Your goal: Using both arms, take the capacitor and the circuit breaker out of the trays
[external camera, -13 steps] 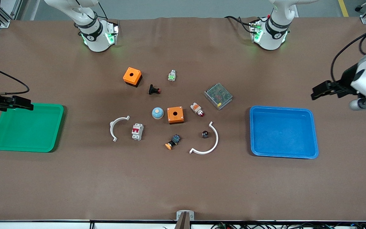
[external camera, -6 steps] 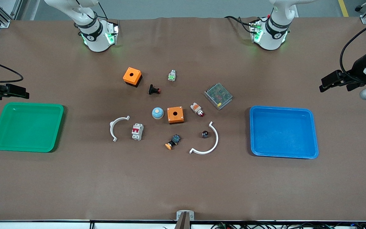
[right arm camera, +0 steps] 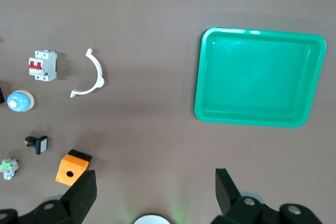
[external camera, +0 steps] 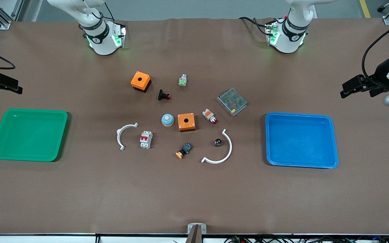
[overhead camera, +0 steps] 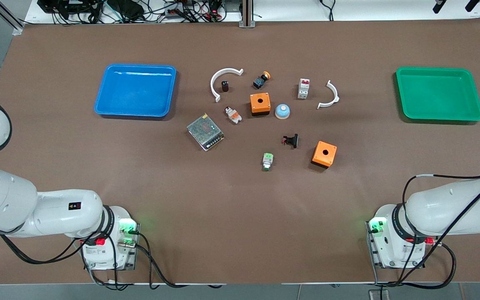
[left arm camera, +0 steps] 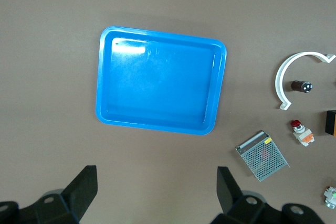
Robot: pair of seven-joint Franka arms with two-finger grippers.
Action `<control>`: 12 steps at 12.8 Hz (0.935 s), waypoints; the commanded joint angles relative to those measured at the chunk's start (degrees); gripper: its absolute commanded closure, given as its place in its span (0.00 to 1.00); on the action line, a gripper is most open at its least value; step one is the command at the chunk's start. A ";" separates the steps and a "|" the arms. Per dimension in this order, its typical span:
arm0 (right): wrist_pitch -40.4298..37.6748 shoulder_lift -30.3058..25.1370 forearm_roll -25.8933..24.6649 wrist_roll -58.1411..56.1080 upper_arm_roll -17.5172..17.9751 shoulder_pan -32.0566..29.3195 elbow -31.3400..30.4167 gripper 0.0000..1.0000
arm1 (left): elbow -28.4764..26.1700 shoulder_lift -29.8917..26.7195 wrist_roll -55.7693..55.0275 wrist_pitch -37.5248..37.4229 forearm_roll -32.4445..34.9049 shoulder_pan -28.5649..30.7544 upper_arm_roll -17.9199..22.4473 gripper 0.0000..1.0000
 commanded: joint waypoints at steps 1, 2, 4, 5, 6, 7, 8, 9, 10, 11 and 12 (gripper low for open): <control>4.59 -7.04 0.60 0.50 0.23 -0.13 -9.15 0.00 | 0.84 0.34 -0.12 0.02 1.19 -0.16 -0.10 0.00; 4.33 -7.13 0.60 0.41 0.23 -0.13 -9.16 0.00 | 0.93 0.34 -0.12 0.10 1.19 -0.16 -0.10 0.00; 4.16 -7.66 0.51 0.41 0.23 -0.13 -9.16 0.00 | 0.93 0.34 -0.21 0.19 1.10 -0.25 -0.10 0.00; 3.98 -7.83 0.51 0.41 0.23 -0.30 -9.16 0.00 | 0.93 0.34 -0.30 0.19 1.10 -0.25 -0.10 0.00; 3.98 -7.83 0.51 0.41 0.23 -0.39 -9.16 0.00 | 0.84 0.34 -0.30 0.19 1.19 -0.16 -0.10 0.00; 4.07 -8.09 0.42 0.32 0.14 -0.39 -9.16 0.00 | 0.93 0.34 -0.30 0.19 1.19 -0.16 -0.10 0.00; 3.98 -8.18 0.33 0.32 0.14 -0.39 -9.16 0.00 | 0.93 0.34 -0.21 0.19 1.10 -0.25 -0.10 0.00; 4.07 -8.19 0.33 0.32 0.14 -0.39 -9.16 0.00 | 0.93 0.34 -0.21 0.28 1.19 -0.16 -0.10 0.00; 4.07 -8.36 0.16 0.32 0.23 -0.30 -9.16 0.00 | 0.93 0.34 -0.21 0.28 1.19 -0.16 -0.10 0.00; 3.98 -8.71 0.16 0.32 0.23 -0.22 -9.25 0.00 | 0.93 0.34 -0.12 0.28 1.10 -0.07 -0.18 0.00; 3.98 -8.97 0.16 0.32 0.23 -0.30 -9.68 0.00 | 0.93 0.34 -0.12 0.28 1.01 -0.16 -0.19 0.00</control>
